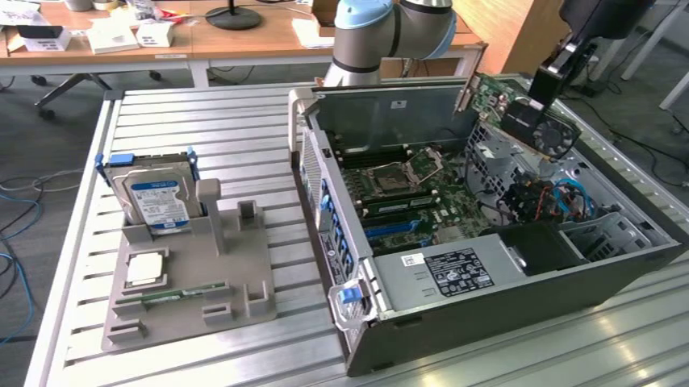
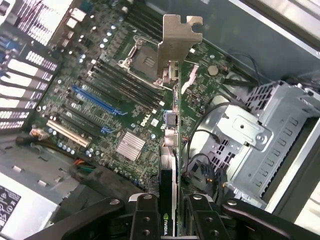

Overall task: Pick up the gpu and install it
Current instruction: 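Insert the gpu into the slot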

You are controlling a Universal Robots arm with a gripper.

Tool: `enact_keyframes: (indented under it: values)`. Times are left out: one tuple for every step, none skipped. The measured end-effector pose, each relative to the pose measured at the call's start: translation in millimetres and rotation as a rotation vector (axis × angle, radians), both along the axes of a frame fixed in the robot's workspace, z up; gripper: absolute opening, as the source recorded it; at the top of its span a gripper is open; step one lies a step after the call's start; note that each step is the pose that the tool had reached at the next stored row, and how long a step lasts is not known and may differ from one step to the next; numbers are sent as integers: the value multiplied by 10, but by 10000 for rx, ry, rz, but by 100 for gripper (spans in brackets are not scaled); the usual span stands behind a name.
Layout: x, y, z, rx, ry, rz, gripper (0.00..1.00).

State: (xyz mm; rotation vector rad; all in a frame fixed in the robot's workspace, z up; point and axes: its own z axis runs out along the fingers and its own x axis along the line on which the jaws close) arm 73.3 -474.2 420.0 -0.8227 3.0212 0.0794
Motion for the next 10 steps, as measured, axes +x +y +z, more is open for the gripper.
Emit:
enact_keyframes:
  values:
    - [0, 0, -2, 1, 0, 179, 27]
    - [0, 0, -4, 0, 0, 357, 27]
    - [0, 0, -6, 1, 0, 553, 27]
    - [0, 0, -8, 1, 0, 733, 27]
    - [0, 0, -10, 1, 0, 912, 27]
    - [0, 0, -12, 1, 0, 1092, 27]
    - [0, 0, -14, 1, 0, 1271, 27]
    - [0, 0, -16, 1, 0, 1450, 27]
    - [0, 0, -17, 0, 0, 1638, 27]
    - [0, 0, -19, 0, 0, 1813, 27]
